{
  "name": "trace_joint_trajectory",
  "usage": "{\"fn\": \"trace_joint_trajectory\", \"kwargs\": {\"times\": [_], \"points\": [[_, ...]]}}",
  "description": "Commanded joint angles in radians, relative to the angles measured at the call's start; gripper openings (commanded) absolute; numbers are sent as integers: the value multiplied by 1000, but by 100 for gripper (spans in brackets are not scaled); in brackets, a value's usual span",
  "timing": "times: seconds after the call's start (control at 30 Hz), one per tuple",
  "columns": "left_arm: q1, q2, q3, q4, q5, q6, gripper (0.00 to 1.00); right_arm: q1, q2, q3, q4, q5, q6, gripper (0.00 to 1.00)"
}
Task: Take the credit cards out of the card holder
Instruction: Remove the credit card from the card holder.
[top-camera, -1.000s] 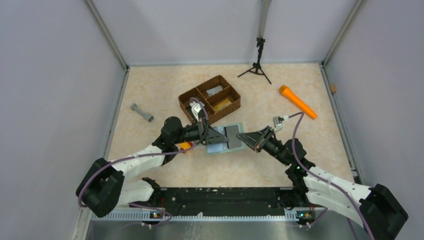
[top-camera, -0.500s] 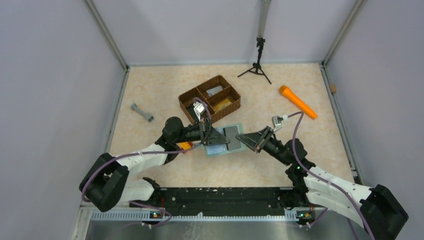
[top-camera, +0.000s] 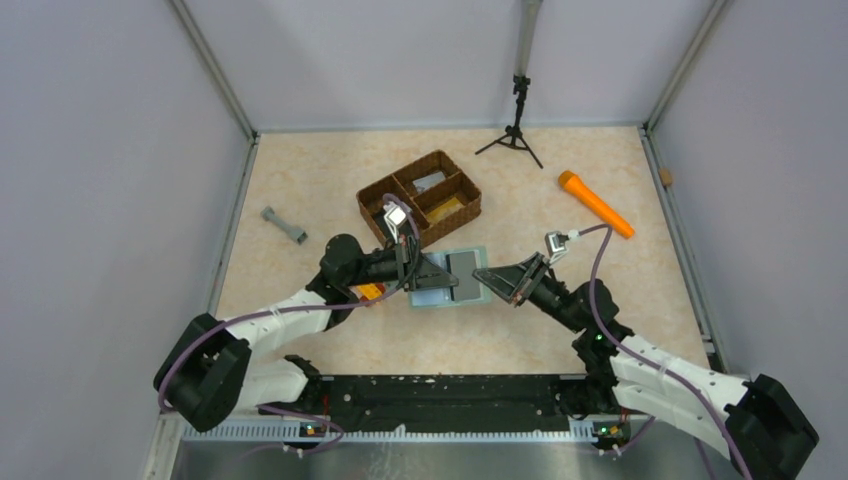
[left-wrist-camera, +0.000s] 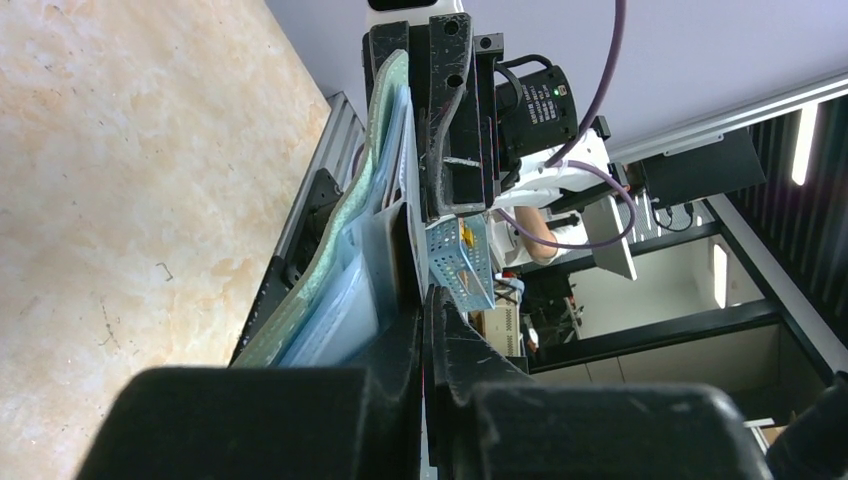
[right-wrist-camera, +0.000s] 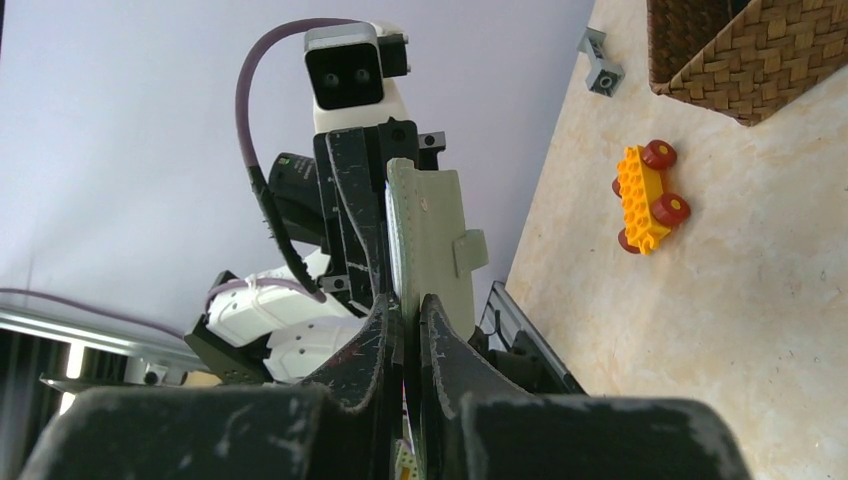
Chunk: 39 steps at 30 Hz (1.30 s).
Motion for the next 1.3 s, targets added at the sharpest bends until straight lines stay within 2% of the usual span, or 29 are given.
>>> {"fn": "trace_joint_trajectory", "kwargs": {"times": [0.0, 0.2, 0.47, 0.6, 0.73, 0.9, 1.0, 1.07, 1.27], "points": [[19, -35, -13, 29, 7, 21, 0, 6, -14, 0, 92, 5, 16, 0], [41, -47, -35, 36, 18, 14, 11, 4, -42, -2, 52, 16, 11, 0], [44, -48, -36, 52, 23, 4, 8, 4, -26, 3, 69, -5, 15, 0], [45, -27, -31, 106, 33, -28, 0, 4, -5, 0, 100, -14, 23, 0], [45, -22, -34, 107, 37, -27, 0, 4, 2, 3, 95, -17, 20, 0], [48, -34, -38, 45, 13, 12, 0, 4, 7, 9, 80, -25, 8, 4], [48, -46, -27, -17, 9, 41, 0, 3, 9, 10, 75, -26, 3, 0], [48, -48, -21, -25, 14, 44, 12, 4, 17, 14, 71, -30, -1, 0], [48, -39, -11, -27, 24, 47, 21, 4, 50, 26, 90, -56, 5, 0]]}}
